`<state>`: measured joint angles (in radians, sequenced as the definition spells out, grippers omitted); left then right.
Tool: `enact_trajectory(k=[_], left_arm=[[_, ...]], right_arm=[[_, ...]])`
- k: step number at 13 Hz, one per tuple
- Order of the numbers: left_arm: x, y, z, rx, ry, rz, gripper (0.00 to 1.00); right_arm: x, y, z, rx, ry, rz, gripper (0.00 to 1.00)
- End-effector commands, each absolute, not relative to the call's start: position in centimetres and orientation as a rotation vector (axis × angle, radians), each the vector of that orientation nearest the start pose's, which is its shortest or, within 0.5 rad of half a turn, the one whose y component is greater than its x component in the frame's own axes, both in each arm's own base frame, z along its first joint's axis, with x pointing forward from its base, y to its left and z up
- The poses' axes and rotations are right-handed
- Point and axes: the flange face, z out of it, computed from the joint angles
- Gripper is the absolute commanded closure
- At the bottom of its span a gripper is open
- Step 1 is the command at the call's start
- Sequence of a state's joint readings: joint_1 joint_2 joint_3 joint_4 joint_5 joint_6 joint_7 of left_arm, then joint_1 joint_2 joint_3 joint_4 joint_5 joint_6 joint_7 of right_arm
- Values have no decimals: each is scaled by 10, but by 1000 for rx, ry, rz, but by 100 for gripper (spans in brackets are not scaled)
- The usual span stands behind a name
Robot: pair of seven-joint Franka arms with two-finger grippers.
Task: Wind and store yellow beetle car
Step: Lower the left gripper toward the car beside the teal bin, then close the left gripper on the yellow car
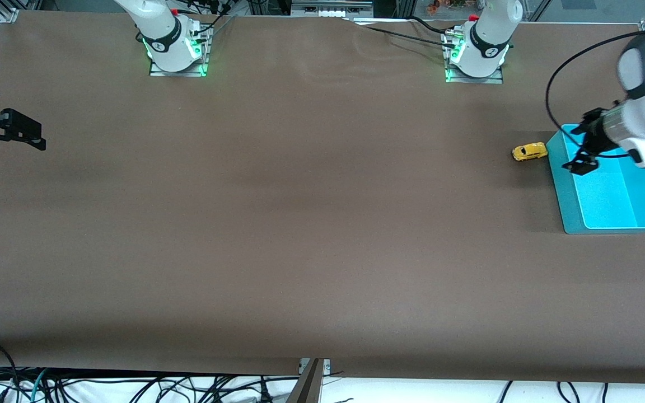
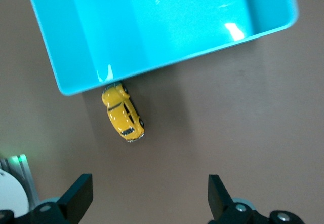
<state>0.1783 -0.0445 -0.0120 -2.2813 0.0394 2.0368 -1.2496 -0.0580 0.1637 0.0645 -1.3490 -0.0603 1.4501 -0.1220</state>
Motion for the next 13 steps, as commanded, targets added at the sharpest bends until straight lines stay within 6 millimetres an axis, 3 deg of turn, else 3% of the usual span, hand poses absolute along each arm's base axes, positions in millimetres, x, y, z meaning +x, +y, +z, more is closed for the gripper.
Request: enact_trajectory(k=[1,3,7,9,13], left_arm=[[453,76,305,-2133,-2062,211,0],[421,74,267,-2079,-2130,199,0],[370,89,226,-2035,-2163,165,0],[360,98,219,-2001,-2212,159,0],[364,111,223,-1910,-2338,98,0]], right_arm=[[571,-8,625,-3197,-108,140,0],[567,-7,623,-3192,-107,150,0],[561,-2,621,-3189,-115,169,0],[561,-3,620,-3188,-112,171,0],[570,-6,614,-3171,-111,177,0]])
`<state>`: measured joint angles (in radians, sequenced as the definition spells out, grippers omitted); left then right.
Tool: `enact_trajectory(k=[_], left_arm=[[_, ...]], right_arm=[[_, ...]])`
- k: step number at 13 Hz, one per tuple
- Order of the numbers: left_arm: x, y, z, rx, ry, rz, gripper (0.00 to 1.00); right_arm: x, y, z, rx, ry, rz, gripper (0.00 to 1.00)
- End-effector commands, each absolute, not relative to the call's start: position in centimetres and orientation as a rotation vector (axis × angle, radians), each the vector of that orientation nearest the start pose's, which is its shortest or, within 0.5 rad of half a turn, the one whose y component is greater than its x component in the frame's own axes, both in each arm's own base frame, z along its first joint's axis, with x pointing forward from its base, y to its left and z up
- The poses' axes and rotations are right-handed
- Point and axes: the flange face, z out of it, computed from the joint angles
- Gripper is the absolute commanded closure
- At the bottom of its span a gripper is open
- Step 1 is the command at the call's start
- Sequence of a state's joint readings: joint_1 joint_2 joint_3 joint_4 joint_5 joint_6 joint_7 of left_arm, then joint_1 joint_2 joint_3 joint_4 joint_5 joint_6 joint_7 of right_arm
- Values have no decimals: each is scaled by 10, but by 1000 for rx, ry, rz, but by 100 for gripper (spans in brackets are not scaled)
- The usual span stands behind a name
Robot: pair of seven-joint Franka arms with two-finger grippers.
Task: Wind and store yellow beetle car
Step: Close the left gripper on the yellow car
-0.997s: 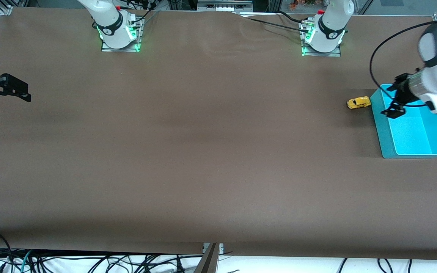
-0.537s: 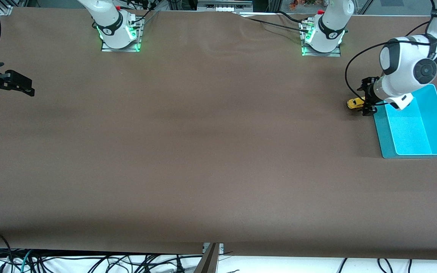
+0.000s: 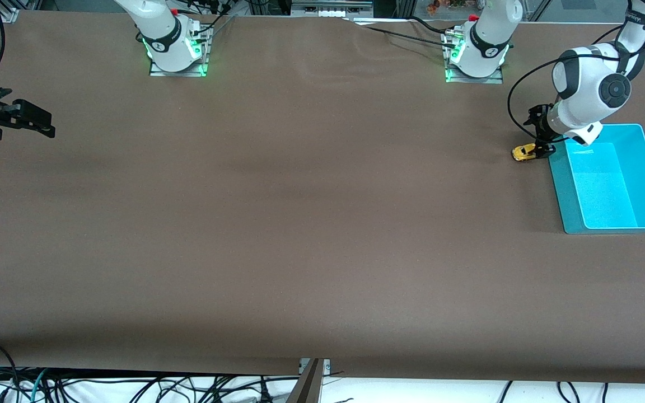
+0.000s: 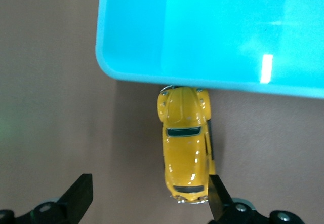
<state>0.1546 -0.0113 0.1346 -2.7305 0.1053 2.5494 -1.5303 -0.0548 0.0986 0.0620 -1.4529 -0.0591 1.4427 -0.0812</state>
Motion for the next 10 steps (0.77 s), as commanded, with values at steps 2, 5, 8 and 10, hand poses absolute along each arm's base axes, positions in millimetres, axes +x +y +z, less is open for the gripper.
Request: enact_trajectory(k=[2,5,8,10], left_arm=[[370,116,225,1988,2559,-58,0],[371,116,213,1952,2578,-37,0],[372,115,207,1940,2589,-33,0],[372,109,200,1964,2578,-40,0]], right_arm=[[570,-4,614,-3170,-116,172,0],[571,-7,613,-3170,-107,172,0],[571,-10,613,-3170,-100,172,0],[571,-10,615,-3170,-102,165,0]])
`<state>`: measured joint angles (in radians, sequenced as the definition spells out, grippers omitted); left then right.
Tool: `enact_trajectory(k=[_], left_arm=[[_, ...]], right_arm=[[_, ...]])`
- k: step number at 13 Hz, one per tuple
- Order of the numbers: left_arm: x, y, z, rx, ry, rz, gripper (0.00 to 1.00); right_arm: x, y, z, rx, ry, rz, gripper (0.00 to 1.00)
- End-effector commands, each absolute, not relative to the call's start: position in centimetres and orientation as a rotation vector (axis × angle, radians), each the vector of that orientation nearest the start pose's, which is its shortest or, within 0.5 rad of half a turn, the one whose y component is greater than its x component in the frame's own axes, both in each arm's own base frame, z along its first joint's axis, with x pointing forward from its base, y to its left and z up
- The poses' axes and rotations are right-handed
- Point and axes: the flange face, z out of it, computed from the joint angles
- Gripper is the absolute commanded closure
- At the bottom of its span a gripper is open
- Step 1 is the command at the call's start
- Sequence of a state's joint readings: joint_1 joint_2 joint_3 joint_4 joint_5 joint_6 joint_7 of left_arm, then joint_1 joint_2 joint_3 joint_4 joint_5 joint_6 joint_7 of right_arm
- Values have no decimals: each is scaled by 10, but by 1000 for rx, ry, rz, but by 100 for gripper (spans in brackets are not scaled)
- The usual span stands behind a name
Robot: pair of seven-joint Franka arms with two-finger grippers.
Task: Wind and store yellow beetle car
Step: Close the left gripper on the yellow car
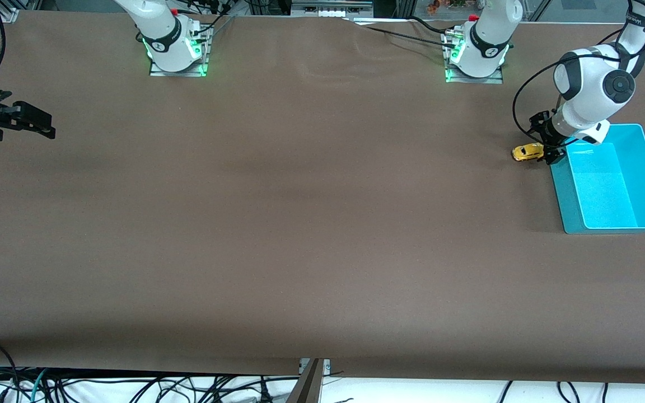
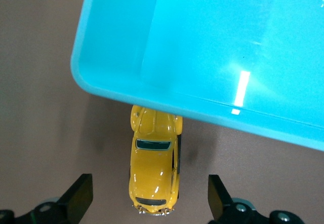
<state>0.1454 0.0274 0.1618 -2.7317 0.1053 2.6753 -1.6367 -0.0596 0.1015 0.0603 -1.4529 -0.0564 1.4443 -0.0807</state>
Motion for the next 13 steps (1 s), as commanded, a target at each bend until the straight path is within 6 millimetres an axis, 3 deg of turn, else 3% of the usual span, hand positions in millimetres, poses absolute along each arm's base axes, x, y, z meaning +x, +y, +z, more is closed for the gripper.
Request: enact_trajectory(k=[1,2,3,6,11,13], left_arm=[[373,107,199,1963,2570,-27,0],[373,107,196,1966,2568,-26,2],[373,107,195,1966,2568,-26,12],[373,107,194,1965,2570,-28,47],[376,103,195,1927,2598,-20,96],[385,100,210,1885,2604,15,99]], right_arm=[[572,-10,614,-3170,-102,168,0],[571,-10,614,-3170,-102,170,0],[572,-10,614,-3170,-102,168,0],[572,-13,614,-3168,-92,167,0],[572,-14,614,-3169,-90,165,0],[572,-14,614,-3169,-90,165,0]])
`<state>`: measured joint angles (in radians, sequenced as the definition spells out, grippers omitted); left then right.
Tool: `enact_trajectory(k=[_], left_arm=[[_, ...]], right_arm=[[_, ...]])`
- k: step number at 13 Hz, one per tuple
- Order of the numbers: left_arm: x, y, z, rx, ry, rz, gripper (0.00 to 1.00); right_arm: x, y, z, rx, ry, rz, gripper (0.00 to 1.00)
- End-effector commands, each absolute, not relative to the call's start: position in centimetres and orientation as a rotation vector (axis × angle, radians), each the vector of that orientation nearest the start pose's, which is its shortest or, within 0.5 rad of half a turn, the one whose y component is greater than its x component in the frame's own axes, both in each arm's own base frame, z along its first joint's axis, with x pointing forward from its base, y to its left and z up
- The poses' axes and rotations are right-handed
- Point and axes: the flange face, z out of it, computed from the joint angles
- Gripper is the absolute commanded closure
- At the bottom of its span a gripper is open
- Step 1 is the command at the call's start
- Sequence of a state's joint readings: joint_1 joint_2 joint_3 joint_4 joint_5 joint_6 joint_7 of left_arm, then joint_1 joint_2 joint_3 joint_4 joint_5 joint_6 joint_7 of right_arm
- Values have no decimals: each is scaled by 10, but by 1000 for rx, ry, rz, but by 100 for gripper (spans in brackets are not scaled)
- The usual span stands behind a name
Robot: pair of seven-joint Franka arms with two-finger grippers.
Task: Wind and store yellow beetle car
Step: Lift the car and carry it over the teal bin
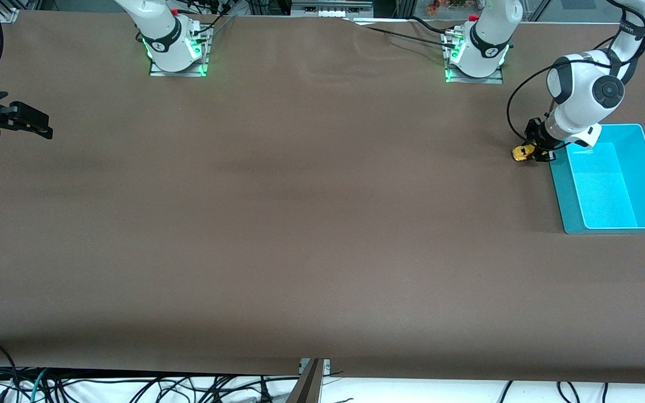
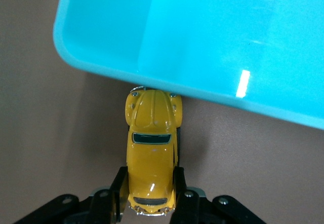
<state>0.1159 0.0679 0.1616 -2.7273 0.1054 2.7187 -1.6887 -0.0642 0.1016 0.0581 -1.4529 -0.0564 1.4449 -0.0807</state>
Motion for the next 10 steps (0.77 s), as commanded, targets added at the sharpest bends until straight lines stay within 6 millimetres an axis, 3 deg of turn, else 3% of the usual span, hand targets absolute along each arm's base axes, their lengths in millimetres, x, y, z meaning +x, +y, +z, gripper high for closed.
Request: enact_trajectory(k=[1,10], left_arm=[[388,98,221,1883,2604,17,99],[477,101,343,1897,2732,-74,99]], right_arm=[[572,-14,614,-3167,-90,165,0],[572,-14,614,-3167,-90,165,0]])
